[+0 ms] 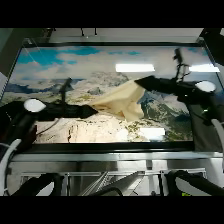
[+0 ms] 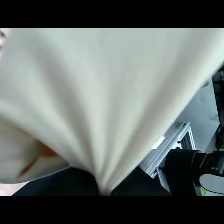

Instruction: Fold the shirts.

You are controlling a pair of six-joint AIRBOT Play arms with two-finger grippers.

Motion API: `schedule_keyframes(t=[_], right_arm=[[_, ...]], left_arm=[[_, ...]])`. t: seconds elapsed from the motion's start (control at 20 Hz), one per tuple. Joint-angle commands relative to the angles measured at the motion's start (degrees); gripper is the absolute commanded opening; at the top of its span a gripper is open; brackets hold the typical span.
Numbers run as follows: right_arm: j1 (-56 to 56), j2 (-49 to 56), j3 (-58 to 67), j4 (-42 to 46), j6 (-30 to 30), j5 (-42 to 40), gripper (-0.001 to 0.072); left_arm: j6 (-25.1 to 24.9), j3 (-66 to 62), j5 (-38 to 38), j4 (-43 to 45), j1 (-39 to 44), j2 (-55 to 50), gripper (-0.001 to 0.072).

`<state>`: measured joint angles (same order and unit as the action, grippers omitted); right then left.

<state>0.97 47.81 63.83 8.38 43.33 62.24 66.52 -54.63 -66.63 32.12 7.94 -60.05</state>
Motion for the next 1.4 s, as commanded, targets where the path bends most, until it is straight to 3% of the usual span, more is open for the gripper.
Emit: schedule_keyframes(t=[0.0, 0.2, 0.4, 0.55, 0.8, 1.05, 1.15, 1.2, 1.25, 1.3, 1.35], right_arm=[[4.31, -9.42, 6.51, -0.07, 2.08, 1.42, 0.0024], [4.28, -16.57, 10.99, -0.09, 5.68, 3.17, 0.0025], [4.28, -19.65, 13.29, -0.07, 11.63, 3.21, 0.0025], [4.28, -18.21, 13.14, 3.48, 13.31, 4.79, 0.0024], [1.73, -4.68, 6.08, 5.88, 14.91, 10.05, 0.0025], [-3.8, 17.7, 0.26, 5.27, 5.51, 7.08, 0.0036], [-3.08, 25.46, 0.72, 0.92, 1.86, 2.4, 0.0334], [-1.95, 28.17, 1.6, -1.05, 0.87, 2.08, 0.0362], [-0.33, 29.94, 2.95, -1.68, 0.63, 2.75, 0.0361], [1.88, 30.64, 4.33, -1.57, 0.63, 4.2, 0.0362], [4.2, 30.36, 5.14, -1.57, 0.81, 6.36, 0.0362]], left_arm=[[5.73, -12.22, -14.03, 7.41, -9.09, 9.05, 0.0013], [5.99, -23.1, -16.33, 7.39, -16.59, 15.82, 0.0013], [5.97, -31.91, -24.44, 7.37, -21.88, 15.23, 0.0013], [5.92, -32.94, -23.5, 7.37, -19.67, 12.28, 0.0013], [3.89, -28.02, -22.21, 8.74, -7.98, 0.39, 0.0013], [3.15, -19.04, -12.33, 18.91, -4.0, -16.5, 0.0014], [3.26, -20.61, -8.11, 18.67, -5.62, -23.69, 0.0017], [4.04, -23.3, -8.17, 18.64, -6.49, -26.88, 0.0022], [4.74, -26.03, -9.38, 18.67, -7.41, -29.18, 0.0319], [6.75, -28.94, -11.17, 18.71, -8.52, -30.99, 0.0677], [7.69, -31.41, -13.16, 18.78, -9.55, -32.2, 0.0674]])
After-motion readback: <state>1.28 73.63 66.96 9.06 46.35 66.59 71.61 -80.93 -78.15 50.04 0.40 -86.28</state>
